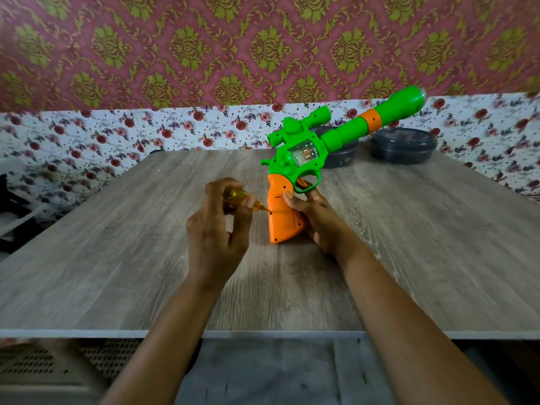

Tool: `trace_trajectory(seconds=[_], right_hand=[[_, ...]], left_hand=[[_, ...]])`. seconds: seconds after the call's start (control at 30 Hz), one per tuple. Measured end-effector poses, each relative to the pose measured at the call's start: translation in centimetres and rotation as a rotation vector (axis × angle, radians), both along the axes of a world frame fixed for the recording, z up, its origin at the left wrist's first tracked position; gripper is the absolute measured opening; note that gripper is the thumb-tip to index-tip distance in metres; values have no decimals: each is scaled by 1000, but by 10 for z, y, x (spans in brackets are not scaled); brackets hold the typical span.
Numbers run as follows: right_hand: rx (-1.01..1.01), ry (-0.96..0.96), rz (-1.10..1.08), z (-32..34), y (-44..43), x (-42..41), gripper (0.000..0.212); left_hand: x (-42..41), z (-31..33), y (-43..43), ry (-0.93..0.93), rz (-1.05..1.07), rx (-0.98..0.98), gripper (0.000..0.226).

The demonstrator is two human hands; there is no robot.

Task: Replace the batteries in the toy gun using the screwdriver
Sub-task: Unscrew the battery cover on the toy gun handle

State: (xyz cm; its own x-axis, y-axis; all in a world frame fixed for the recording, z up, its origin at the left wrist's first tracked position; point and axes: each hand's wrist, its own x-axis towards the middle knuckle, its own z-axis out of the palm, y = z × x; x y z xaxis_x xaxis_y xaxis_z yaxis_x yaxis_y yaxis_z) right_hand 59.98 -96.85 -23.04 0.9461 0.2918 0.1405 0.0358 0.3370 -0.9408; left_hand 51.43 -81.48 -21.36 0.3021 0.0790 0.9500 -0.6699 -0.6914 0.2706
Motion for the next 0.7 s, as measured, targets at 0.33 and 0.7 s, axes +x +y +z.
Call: trace_trajectory(seconds=[0.33,0.7], right_hand=[[-3,-9,5,1,-1,-1,40],[-31,-13,14,0,-1,0,38]], left_hand=[[1,0,1,52,-17,24,19],[-1,3,0,22,-37,110,43]])
